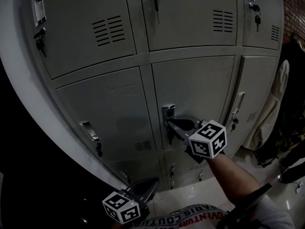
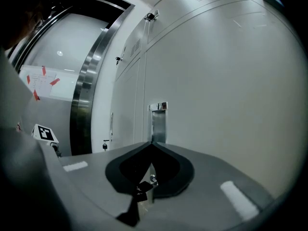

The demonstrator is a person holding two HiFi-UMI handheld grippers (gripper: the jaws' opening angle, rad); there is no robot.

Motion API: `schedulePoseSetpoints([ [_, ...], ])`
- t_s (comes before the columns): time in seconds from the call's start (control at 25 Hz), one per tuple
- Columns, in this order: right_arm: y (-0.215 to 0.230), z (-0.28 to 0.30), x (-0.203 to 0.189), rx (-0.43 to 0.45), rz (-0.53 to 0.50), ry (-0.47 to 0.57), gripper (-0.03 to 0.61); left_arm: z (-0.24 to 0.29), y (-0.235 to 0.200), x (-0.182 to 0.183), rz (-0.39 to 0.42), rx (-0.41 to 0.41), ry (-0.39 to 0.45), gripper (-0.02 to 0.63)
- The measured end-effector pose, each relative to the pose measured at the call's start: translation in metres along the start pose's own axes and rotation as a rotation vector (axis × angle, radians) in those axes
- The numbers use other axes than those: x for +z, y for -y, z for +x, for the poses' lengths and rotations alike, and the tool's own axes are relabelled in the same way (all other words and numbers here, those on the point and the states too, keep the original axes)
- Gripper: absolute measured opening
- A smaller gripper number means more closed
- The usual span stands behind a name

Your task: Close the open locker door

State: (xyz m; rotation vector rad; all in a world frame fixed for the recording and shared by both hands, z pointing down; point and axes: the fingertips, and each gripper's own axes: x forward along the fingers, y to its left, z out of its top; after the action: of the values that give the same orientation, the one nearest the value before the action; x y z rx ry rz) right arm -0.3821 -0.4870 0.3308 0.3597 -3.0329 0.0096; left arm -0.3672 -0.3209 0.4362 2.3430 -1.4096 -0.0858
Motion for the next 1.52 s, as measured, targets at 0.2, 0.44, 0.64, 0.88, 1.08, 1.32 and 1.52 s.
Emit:
schedulePoseSetpoints([
  [0.2,-0.01,-0.025,0.011,0.015,-0.009,0.031,-0.012,0.0,0.005,0.003,0.02,-0.005,-0.002,0.005],
  [0.44,-0.04,-0.091,-0.02,0.088,-0.059,-0.051,-0.012,-0.003,0.02,0.014,0.04,-0.014,0.023,0.005],
  [0.64,-0.088,-0.17,-0.063,0.12,0.049,-0.082,-0.012,-0.008,0.061,0.002,0.071,-0.026,0.015,0.005],
  [0.88,-0.151,-0.274,-0.112,0.136,0.1,-0.1,-0.012,-0.007,0.154,-0.043,0.115,-0.048,0.015,0.005],
  [1.08,-0.228,-0.375,-0.146,0.177,0.149,-0.118,-0.011,-0.042,0.259,-0.114,0.12,-0.035,0.013,0.005],
  [1.32,-0.292,-0.463,-0.15,0.193,0.196,-0.085,-0.008,-0.089,0.354,-0.157,0.142,0.008,0.011,0.005],
  [1.52,-0.331,-0.51,-0.126,0.234,0.233,-0.024,-0.006,-0.113,0.414,-0.149,0.167,0.015,0.017,0.005],
])
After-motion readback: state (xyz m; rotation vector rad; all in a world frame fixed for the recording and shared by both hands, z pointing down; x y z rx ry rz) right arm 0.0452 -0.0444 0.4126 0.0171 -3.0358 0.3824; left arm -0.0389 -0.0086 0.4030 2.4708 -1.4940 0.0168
